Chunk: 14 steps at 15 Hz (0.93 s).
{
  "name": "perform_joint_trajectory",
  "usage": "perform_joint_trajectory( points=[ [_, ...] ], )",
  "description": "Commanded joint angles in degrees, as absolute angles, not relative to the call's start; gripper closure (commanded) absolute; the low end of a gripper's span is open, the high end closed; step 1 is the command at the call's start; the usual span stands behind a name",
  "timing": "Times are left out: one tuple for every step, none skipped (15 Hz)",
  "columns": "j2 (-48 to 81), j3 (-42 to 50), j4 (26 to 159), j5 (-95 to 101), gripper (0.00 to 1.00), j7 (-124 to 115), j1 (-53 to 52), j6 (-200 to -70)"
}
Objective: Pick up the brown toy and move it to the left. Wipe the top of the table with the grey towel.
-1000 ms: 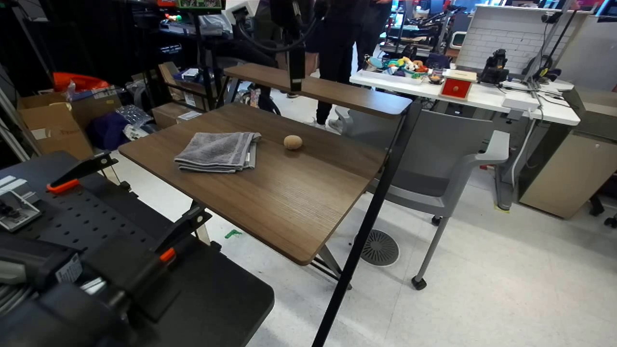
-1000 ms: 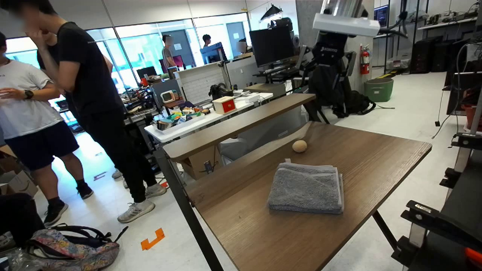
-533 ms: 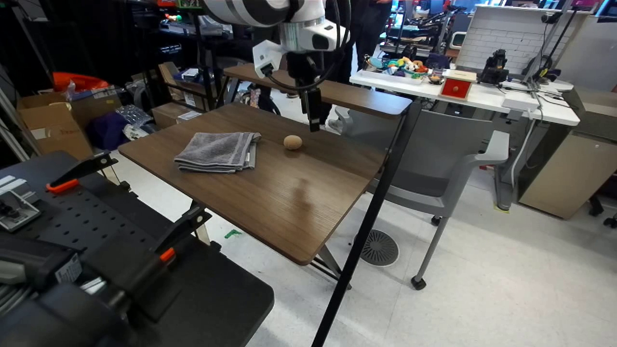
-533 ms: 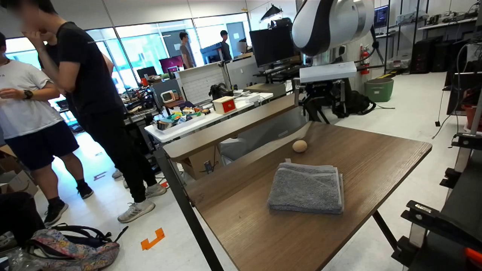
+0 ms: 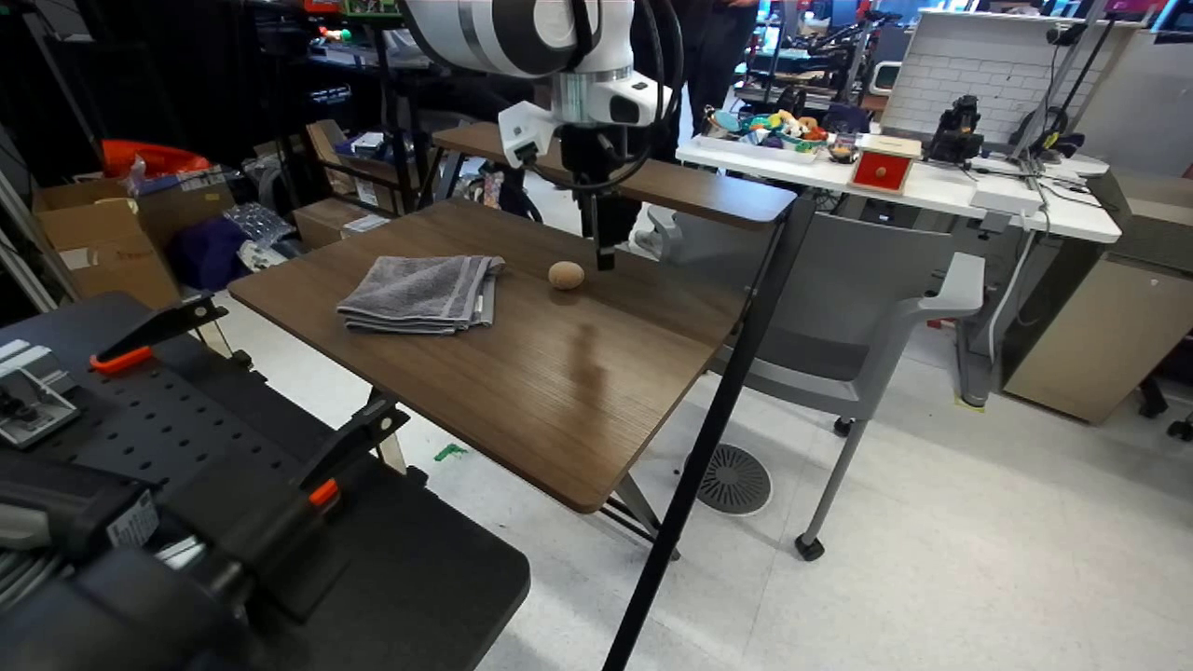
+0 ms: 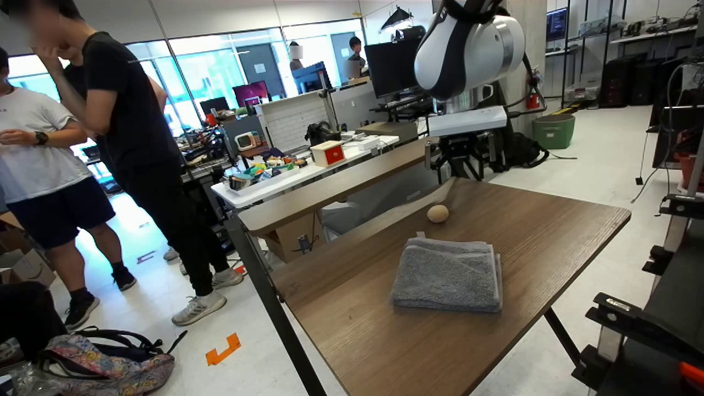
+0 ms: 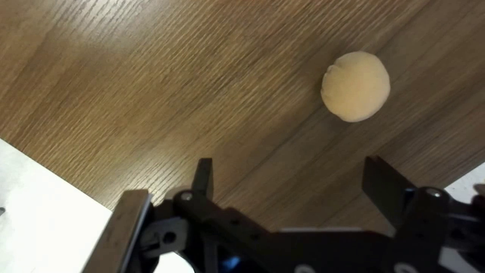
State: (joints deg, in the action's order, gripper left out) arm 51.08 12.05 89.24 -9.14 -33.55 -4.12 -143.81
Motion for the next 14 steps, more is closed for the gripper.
perform_joint_trajectory(
  points=[
    [51.5, 10.3, 88.6, -9.6, 0.00, -33.0, -2.9, -145.5],
    [52.0, 9.2, 88.1, -10.0, 0.00, -31.9, -2.4, -145.8],
    [52.6, 9.0, 87.3, -9.8, 0.00, -32.1, -2.6, -144.1],
    [53.2, 8.7, 87.0, -9.7, 0.00, -32.5, -2.7, -144.2],
    [53.9, 8.6, 86.6, -9.5, 0.00, -32.7, -3.0, -143.4],
    [54.7, 8.7, 86.3, -9.2, 0.00, -33.1, -3.3, -143.6],
    [55.7, 9.1, 85.6, -8.9, 0.00, -34.0, -3.8, -143.6],
    [56.7, 9.4, 85.0, -8.7, 0.00, -34.4, -4.1, -143.7],
    [57.6, 9.9, 84.2, -8.5, 0.00, -34.9, -4.4, -143.3],
    [58.7, 9.6, 83.2, -8.5, 0.00, -34.6, -4.1, -142.8],
    [59.6, 9.1, 82.4, -8.8, 0.00, -34.2, -3.8, -143.0],
    [60.6, 8.3, 81.5, -9.5, 0.00, -33.6, -3.2, -144.4],
    [61.6, 7.6, 80.6, -10.0, 0.00, -33.1, -2.9, -146.0],
    [61.9, 6.9, 80.1, -10.4, 0.00, -32.7, -2.6, -147.1]
  ],
)
